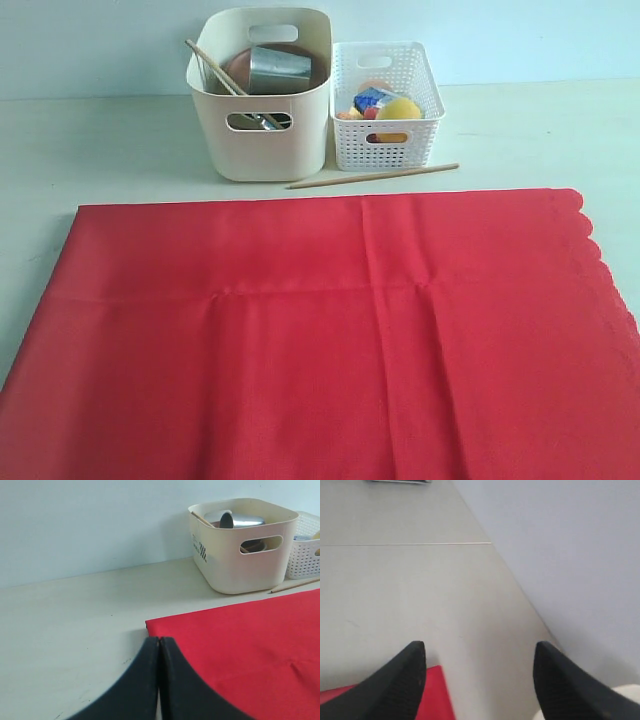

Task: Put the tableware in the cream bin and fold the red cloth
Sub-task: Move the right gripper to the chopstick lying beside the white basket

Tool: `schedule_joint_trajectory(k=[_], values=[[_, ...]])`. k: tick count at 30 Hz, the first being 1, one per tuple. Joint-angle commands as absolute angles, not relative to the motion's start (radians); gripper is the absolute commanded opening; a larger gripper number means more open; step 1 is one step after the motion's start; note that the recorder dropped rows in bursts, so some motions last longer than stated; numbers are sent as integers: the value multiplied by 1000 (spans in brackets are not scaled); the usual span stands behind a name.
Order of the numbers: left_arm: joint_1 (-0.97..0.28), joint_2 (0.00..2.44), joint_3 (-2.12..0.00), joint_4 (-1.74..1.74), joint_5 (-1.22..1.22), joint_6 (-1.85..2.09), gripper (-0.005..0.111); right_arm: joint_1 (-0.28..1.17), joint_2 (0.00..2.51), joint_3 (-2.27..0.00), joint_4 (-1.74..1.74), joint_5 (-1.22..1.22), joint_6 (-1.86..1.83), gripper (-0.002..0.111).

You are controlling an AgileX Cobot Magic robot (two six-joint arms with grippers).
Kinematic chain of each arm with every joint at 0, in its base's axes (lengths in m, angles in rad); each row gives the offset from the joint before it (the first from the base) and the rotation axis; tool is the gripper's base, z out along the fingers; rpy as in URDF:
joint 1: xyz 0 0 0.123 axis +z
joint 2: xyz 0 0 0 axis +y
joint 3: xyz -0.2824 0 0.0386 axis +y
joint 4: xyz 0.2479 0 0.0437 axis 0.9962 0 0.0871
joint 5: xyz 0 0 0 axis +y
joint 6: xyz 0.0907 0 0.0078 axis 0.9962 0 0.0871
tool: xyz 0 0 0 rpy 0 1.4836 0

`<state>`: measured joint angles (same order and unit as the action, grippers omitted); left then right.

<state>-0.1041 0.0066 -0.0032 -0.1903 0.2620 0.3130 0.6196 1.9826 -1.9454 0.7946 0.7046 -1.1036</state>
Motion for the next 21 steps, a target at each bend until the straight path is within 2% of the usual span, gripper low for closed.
schedule_joint_trajectory(k=[1, 2, 8, 13, 21], values=[[-104, 0, 0, -190, 260, 313, 2, 623, 1986, -1952, 842, 1057, -1178, 59], [-104, 0, 0, -190, 260, 313, 2, 623, 1986, -1952, 763, 1213, -1128, 59], [-104, 0, 0, -190, 260, 313, 2, 601, 1979, -1838, 191, 1221, -738, 59], [-104, 0, 0, -190, 260, 313, 2, 483, 2016, -1719, 173, 1221, -740, 59], [-104, 0, 0, -190, 260, 313, 2, 354, 2110, -1702, 190, 1097, -740, 59]])
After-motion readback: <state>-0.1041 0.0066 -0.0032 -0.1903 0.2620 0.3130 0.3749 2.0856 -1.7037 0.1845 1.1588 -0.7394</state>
